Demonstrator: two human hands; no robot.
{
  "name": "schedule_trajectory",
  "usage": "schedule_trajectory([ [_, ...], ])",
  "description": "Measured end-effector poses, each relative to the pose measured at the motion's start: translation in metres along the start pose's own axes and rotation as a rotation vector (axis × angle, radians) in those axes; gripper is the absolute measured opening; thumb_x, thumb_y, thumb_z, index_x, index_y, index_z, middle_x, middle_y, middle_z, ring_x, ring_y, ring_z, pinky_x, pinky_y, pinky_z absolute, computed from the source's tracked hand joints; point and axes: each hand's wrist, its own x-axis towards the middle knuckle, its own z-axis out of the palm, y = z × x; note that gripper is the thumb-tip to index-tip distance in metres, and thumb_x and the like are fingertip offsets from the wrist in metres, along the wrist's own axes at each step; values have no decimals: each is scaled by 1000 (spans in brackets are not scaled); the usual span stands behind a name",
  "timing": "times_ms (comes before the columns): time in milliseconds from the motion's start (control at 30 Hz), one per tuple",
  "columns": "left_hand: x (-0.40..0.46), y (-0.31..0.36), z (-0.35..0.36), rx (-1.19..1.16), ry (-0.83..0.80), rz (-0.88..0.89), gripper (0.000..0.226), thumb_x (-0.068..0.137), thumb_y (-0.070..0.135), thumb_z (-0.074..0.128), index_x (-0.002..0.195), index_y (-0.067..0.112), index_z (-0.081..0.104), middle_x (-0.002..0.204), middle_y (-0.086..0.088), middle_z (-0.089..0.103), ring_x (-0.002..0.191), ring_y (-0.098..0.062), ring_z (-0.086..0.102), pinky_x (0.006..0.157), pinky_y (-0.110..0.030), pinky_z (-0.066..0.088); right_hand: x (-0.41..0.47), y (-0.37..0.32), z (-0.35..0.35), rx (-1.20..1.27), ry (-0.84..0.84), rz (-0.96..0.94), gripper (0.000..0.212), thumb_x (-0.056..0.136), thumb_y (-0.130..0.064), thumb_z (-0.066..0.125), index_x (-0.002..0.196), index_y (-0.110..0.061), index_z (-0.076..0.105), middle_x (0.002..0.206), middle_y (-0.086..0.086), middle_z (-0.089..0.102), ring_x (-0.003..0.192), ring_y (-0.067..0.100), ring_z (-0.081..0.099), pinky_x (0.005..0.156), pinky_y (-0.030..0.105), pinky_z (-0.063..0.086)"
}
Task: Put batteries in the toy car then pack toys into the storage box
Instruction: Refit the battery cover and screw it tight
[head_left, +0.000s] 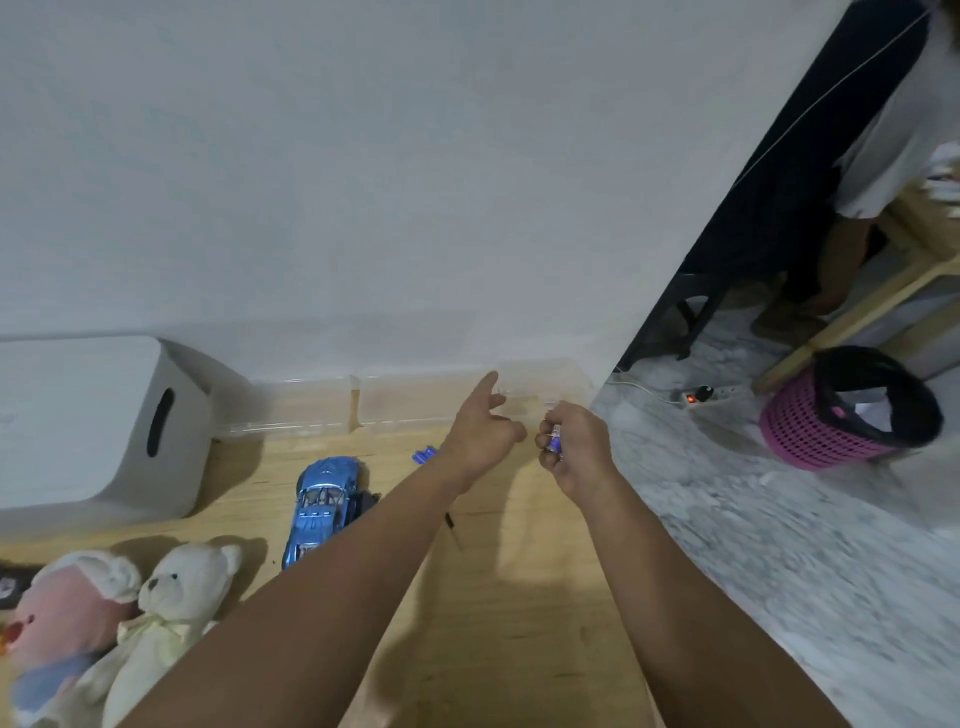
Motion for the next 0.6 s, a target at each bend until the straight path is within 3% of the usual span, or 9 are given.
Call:
schedule_trajectory([
  [67, 0, 6, -2, -28, 9, 11, 81, 82, -2, 59, 151, 24, 27, 142, -1, 43, 102, -15, 59, 74, -27, 49, 1, -5, -2, 104, -26, 43, 15, 80, 7, 46, 86, -2, 57, 69, 12, 49, 51, 18, 46, 41, 22, 38],
  [133, 3, 8, -3, -34, 28, 36, 78, 81, -4, 59, 149, 23, 31, 143, 0, 44, 109, -13, 56, 85, -31, 51, 3, -11, -2, 249, -62, 63, 13, 81, 11, 44, 84, 3, 53, 77, 16, 50, 59, 23, 52, 54, 31, 51],
  [200, 4, 10, -4, 3, 31, 56, 77, 81, -4, 57, 149, 23, 33, 145, 1, 44, 120, -15, 51, 90, -31, 49, 9, -14, -2, 352, -78, 63, 13, 82, 11, 40, 84, 4, 51, 87, 21, 50, 72, 32, 58, 70, 42, 56],
  [300, 4, 11, -5, 61, 10, 71, 76, 83, -4, 53, 150, 23, 32, 148, 4, 41, 124, -11, 48, 68, -19, 46, 14, -19, 0, 407, -81, 68, 17, 82, 9, 38, 94, 5, 50, 107, 26, 48, 96, 43, 59, 87, 52, 53],
  [400, 7, 7, -6, 124, 1, 75, 77, 84, -4, 49, 151, 27, 29, 149, 7, 41, 128, -7, 47, 49, -15, 40, 15, -23, 3, 455, -62, 63, 13, 79, 10, 38, 78, 1, 48, 99, 21, 46, 94, 41, 54, 94, 54, 51],
  [433, 8, 6, -6, 149, 2, 82, 77, 84, -4, 49, 151, 27, 28, 149, 6, 41, 128, -7, 46, 51, -16, 43, 14, -25, 3, 462, -54, 60, 15, 79, 10, 37, 74, -1, 46, 96, 20, 46, 91, 41, 54, 96, 54, 49],
  [500, 10, 4, -6, 199, 10, 99, 77, 84, -3, 49, 151, 27, 28, 150, 5, 40, 130, -9, 46, 74, -25, 53, 11, -26, 4, 435, -45, 55, 15, 78, 11, 35, 73, 2, 44, 92, 24, 51, 91, 42, 58, 99, 53, 48],
  [567, 10, 2, -6, 240, 15, 101, 77, 83, -3, 50, 151, 26, 28, 150, 3, 40, 133, -10, 44, 97, -34, 49, 10, -26, 3, 406, -20, 52, 14, 79, 12, 35, 79, 3, 46, 94, 26, 53, 95, 42, 60, 98, 51, 49],
  [600, 10, 0, -6, 248, 11, 97, 77, 83, -3, 51, 151, 25, 28, 150, 2, 40, 134, -10, 43, 101, -35, 47, 11, -25, 2, 385, 1, 47, 14, 81, 11, 37, 82, 2, 48, 96, 26, 52, 97, 41, 60, 97, 49, 50],
])
